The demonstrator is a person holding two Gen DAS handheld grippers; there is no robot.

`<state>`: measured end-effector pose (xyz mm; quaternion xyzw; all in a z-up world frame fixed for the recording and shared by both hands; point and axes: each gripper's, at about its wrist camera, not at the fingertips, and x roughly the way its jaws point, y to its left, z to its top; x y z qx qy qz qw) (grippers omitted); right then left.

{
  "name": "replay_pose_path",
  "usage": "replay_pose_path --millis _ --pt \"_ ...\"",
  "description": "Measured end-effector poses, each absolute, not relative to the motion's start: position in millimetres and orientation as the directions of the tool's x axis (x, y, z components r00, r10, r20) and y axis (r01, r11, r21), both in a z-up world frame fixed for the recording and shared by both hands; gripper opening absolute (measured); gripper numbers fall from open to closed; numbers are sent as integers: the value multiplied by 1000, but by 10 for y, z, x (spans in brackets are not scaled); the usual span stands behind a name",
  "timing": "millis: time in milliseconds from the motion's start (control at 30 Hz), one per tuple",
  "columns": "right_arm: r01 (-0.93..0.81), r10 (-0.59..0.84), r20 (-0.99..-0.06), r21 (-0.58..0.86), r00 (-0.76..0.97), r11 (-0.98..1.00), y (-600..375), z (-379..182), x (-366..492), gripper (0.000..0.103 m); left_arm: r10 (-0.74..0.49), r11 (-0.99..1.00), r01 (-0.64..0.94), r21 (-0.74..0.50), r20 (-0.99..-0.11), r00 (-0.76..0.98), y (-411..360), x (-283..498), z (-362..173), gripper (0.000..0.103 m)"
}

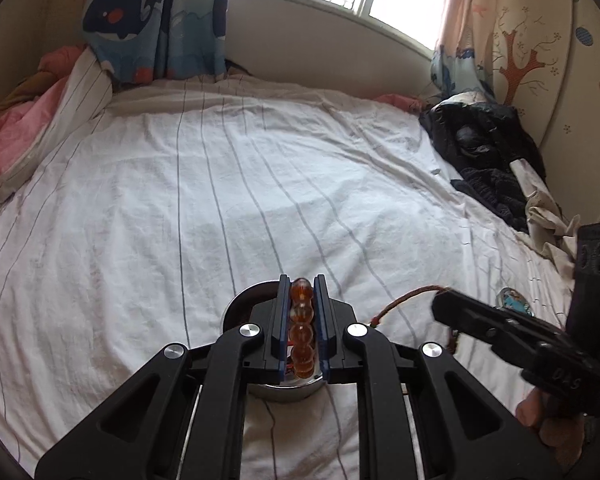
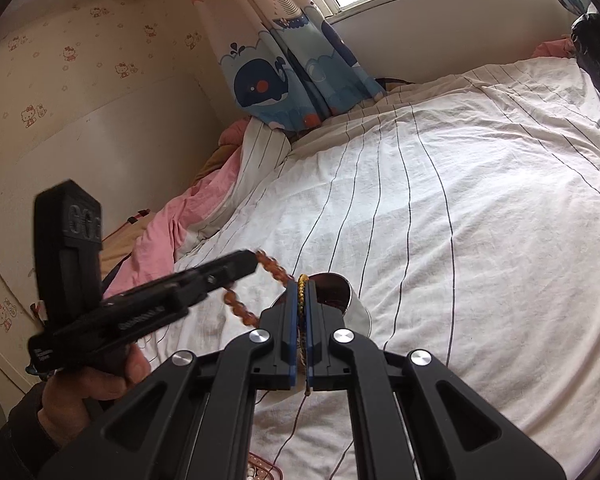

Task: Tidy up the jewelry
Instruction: 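Carry both bead strands over the silver tin and open both grippers, then move both open grippers back toward the pearl bracelet and red cord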

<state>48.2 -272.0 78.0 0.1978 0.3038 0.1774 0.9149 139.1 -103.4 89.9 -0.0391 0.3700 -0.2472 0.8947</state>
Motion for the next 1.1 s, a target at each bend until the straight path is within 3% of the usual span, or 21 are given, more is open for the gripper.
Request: replay_pose_path --millis 100,300,367,400,433,667,833,1000,1067,1100 --pt "-215 456 -481 475 748 853 -2676 792 553 4 -441 891 377 -254 -685 580 -901 1494 750 14" --pt "-245 521 -441 543 731 803 -2563 786 768 4 -422 904 340 -258 -668 613 -565 1397 808 36" --pt "-216 488 -502 505 714 836 -2476 690 893 5 -416 907 337 -254 -672 613 -484 1307 806 38" --pt "-177 442 -567 461 696 870 -2433 604 966 15 -407 910 335 -244 -676 615 -459 1244 794 40" --pt "-132 391 -612 423 688 896 -2426 514 997 34 -399 913 335 -233 -680 615 -436 1170 775 42" --pt "-65 342 -641 414 687 908 -2628 399 382 35 -373 919 339 -202 -725 579 -422 629 473 51" --pt "-54 340 -672 408 657 911 -2598 289 -145 54 -351 934 278 -224 -727 591 -344 284 252 56" --pt "37 301 -723 411 622 911 -2631 -93 -303 54 -311 950 213 -227 -703 640 -278 80 62 58" --pt "29 286 -717 393 635 919 -2590 -71 -303 56 -299 954 207 -216 -687 663 -275 21 68 62" --pt "20 284 -718 383 635 924 -2571 -71 -304 59 -295 956 202 -215 -679 672 -264 -2 77 69"
